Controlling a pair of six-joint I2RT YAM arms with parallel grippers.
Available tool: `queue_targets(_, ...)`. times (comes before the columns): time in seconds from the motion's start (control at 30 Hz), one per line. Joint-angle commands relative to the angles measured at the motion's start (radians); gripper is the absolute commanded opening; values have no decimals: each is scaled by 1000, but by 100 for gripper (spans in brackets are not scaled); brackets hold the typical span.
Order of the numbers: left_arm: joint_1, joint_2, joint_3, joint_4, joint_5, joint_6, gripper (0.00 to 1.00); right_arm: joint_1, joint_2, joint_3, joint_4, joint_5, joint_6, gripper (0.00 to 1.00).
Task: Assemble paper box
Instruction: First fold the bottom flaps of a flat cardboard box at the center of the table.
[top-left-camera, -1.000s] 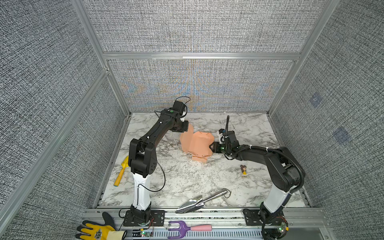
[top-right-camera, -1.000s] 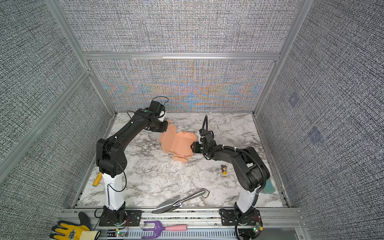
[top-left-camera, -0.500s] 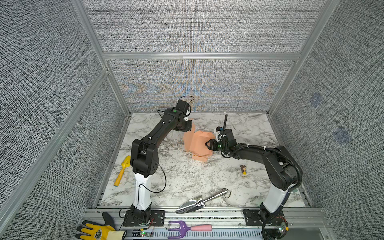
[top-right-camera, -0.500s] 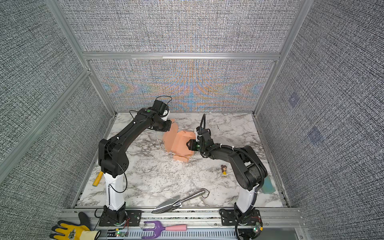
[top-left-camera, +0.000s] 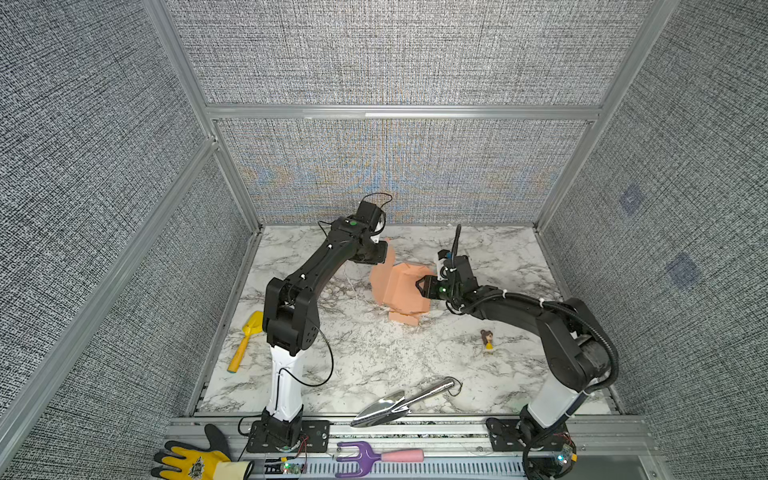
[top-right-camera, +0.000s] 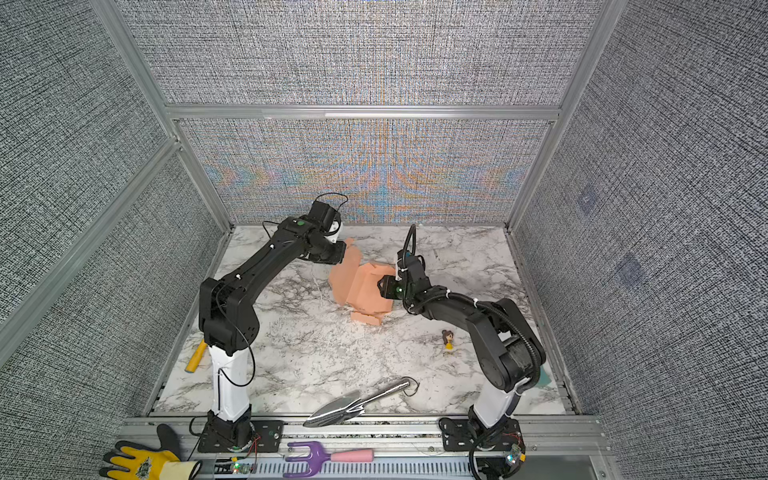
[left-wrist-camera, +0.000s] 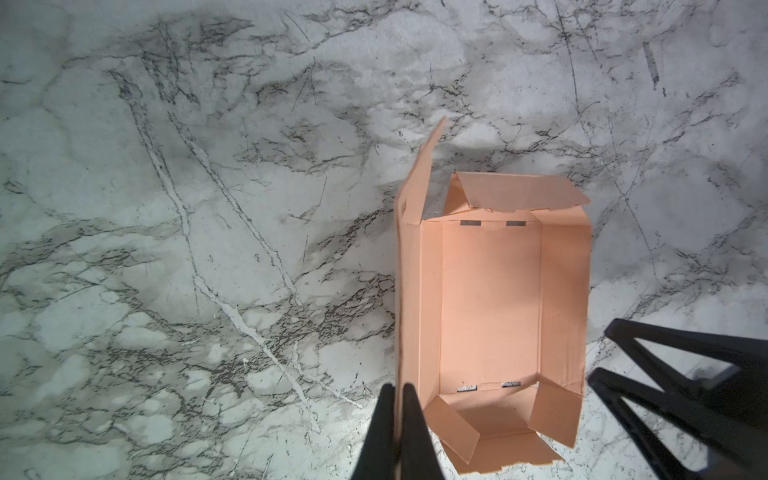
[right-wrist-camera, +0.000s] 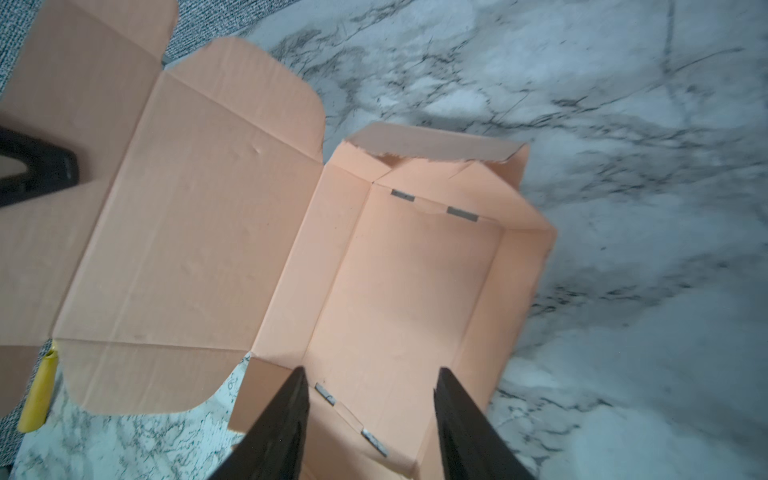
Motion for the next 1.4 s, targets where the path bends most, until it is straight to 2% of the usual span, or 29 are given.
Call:
queue_targets(0.0,-1,7,12,-9,-9,-1,0,-20,5,-7,-75,64,20,51)
queue_targets(0.23,-1,5,57,-21,13,-3,0,-51,62,-15,-39,-3,74,51)
queue_targets(0.63,-20,23,59,-2,36,-14,0,-44,118,8,76,-89,116,51)
queue_targets(0.93,-39,35,75,9,55,-23,0,-28,133,48,44,-66,105,51)
queue_targets(1.17,-52,29,81,14,73,-27,0,-5,157,115,-74,9,67,51)
queue_targets(1.37,-71,23,89,17,83,-25,0,-2,173,152,-110,24,55,51)
